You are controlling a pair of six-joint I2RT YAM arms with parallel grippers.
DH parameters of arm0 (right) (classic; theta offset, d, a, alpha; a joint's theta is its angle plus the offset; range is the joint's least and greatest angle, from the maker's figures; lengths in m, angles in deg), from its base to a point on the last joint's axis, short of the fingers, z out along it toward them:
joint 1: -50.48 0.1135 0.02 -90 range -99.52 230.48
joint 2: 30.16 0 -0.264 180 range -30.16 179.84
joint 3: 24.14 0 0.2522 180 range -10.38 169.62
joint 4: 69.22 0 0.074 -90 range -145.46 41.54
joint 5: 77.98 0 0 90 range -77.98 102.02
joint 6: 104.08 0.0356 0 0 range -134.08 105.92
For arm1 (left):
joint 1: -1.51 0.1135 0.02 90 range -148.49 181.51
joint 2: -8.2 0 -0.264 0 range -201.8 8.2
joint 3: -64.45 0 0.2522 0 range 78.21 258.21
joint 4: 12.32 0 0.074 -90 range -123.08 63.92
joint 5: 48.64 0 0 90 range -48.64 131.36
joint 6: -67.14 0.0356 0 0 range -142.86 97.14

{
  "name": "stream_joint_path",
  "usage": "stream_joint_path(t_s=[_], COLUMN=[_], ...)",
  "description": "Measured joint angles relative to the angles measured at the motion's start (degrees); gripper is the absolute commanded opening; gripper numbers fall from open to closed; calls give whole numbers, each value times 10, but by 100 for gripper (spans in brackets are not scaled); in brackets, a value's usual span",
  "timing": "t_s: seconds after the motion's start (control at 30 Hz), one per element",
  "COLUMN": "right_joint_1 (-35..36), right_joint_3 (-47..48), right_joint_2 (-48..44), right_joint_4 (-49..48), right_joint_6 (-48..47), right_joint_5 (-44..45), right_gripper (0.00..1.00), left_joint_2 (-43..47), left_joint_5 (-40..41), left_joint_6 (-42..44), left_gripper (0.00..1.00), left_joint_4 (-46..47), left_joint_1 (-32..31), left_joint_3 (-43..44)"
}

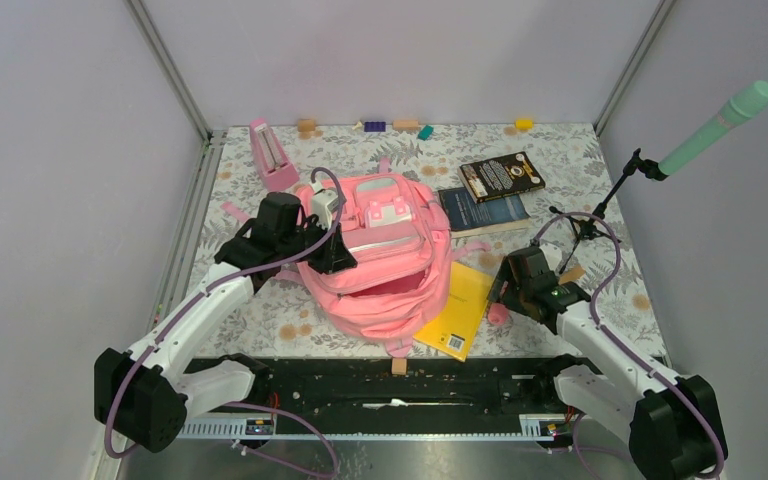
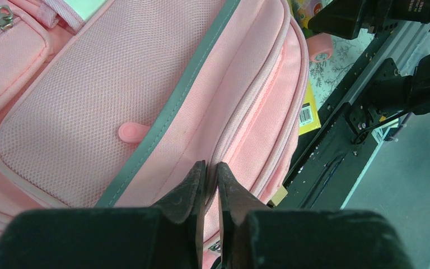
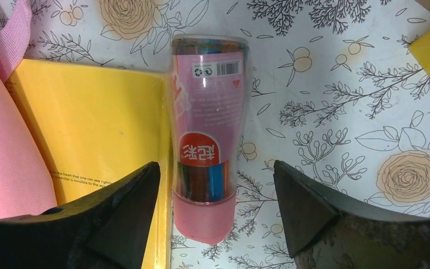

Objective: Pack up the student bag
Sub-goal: Pick up the stationery from the center of the board.

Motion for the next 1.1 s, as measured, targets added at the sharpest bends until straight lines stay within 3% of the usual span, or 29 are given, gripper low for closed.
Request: stream_joint_path(t_s=[0.67, 1.03, 1.1], right_joint_1=[0, 0, 0], right_joint_3=[4, 6, 6], right_joint_2=[83, 80, 77], right_joint_4=[-11, -9, -8], right_joint_6=[-1, -3, -3], right_joint_5=[-4, -5, -5], right_gripper=[67, 29, 27], left_joint_2=[0, 0, 0], left_joint_5=[2, 3, 3], left_joint_6=[0, 0, 0], left_gripper=[0, 0, 0], left_joint_4=[-2, -2, -2], left_joint_1=[0, 0, 0], left_joint_3=[0, 0, 0])
